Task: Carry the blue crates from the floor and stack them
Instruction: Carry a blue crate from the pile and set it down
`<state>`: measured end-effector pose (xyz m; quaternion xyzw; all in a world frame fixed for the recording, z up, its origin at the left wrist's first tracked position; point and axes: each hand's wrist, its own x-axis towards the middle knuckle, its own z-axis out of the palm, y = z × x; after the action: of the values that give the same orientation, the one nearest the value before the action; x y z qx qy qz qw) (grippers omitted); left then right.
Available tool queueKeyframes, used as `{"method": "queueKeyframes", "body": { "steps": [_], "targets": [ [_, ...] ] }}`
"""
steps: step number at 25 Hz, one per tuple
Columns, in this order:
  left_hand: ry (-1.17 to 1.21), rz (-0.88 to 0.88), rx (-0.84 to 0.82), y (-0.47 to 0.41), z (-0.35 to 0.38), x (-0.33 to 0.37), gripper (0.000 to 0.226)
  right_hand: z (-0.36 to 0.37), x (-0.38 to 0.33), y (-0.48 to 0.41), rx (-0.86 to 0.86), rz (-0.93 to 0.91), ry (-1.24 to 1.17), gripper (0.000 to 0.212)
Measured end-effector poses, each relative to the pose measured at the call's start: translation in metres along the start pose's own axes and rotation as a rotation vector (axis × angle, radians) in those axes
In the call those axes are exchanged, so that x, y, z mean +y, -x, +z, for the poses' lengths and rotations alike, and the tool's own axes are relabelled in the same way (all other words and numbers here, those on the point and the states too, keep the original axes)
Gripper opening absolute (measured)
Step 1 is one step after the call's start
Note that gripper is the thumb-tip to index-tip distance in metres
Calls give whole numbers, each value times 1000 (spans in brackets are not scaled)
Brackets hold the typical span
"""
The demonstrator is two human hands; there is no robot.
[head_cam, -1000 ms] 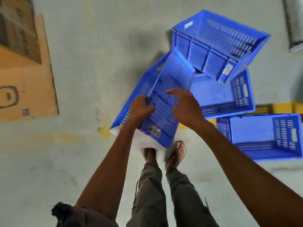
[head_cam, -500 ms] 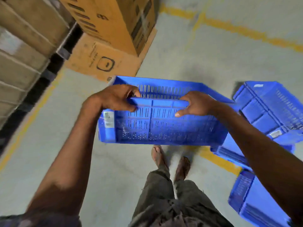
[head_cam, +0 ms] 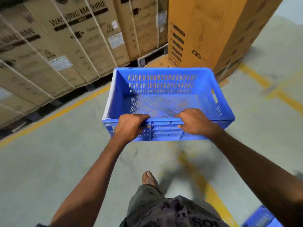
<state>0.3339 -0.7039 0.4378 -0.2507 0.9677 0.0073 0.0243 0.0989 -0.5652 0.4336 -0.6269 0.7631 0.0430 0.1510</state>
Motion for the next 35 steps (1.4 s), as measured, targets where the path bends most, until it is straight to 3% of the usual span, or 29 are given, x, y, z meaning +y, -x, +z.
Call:
{"method": "queueKeyframes", "body": {
  "steps": [3, 8, 11, 14, 16, 18, 20, 22, 29, 35],
  "targets": [
    [-5, -27, -41, -19, -12, -72, 26, -19, -43, -70, 114, -26, -4, 31],
    [165, -142, -259, -62, 9, -161, 36, -36, -94, -196, -5, -150, 4, 36],
    [300, -301, -342, -91, 58, -220, 32, -23, -92, -290, -226, -183, -17, 37],
    [393, -441, -419, -138, 117, -289, 40, 3, -78, -408, -546, -244, -9, 58],
    [421, -496, -448, -175, 154, -332, 49, 31, -72, -481, -609, -267, 36, 62],
    [421, -524, -462, -208, 197, -373, 53, 68, -72, -543, -565, -282, 44, 59],
    [387, -564, -448, -234, 256, -413, 38, 112, -76, -606, -482, -302, 42, 49],
    [342, -589, -373, -254, 322, -448, 27, 157, -79, -664, -377, -339, 42, 42],
    [201, -623, -125, -315, 558, -536, 27, 347, -85, -835, -66, -382, 172, 31],
    [197, -607, -194, -343, 681, -579, 31, 459, -65, -907, -11, -358, 204, 24]
  ]
}}
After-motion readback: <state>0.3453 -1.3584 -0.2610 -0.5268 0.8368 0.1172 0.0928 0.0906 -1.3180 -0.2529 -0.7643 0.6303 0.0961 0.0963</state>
